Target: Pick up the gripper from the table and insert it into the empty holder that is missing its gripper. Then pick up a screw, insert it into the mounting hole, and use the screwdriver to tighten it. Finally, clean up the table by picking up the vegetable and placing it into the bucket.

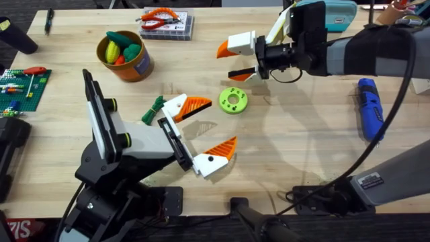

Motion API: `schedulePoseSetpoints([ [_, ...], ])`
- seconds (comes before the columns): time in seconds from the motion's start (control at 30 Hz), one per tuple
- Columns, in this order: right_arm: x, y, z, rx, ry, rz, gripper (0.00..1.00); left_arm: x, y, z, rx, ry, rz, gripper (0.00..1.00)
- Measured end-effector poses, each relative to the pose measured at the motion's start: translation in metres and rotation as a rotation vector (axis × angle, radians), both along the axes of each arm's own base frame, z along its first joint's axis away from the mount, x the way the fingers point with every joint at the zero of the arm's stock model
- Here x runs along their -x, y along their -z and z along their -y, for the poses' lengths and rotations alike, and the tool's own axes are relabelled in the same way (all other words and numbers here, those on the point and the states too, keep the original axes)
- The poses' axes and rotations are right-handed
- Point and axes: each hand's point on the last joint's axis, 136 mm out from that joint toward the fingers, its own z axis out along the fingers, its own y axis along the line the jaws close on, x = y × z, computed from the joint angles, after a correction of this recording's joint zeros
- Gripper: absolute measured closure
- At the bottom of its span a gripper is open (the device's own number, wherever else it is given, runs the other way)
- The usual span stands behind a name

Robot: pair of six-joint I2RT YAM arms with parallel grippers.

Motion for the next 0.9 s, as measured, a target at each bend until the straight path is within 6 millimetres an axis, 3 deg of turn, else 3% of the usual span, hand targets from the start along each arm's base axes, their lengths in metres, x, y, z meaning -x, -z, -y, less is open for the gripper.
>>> schedulePoseSetpoints([
  [0.1,0.001,0.0,0.0,-0.005,-0.006,-0.004,0.066,0.0,-0.001,0.0,0.002,-0.001,0.002,0.013],
  [0.27,0.006,-0.022,-0.009,-0.096,-0.094,0.08,0.066,-0.002,-0.001,-0.001,0.001,-0.015,0.003,0.013],
  [0.53,0.046,-0.043,-0.027,-0.224,-0.309,0.087,0.066,-0.003,-0.001,-0.002,0.001,-0.023,0.003,0.013],
  [0.77,0.091,-0.045,-0.062,-0.252,-0.478,0.079,0.066,-0.003,-0.001,-0.002,0.001,-0.023,0.003,0.013],
  [0.9,0.1,-0.045,-0.069,-0.256,-0.51,0.078,0.066,-0.003,-0.001,-0.002,0.001,-0.023,0.003,0.013],
])
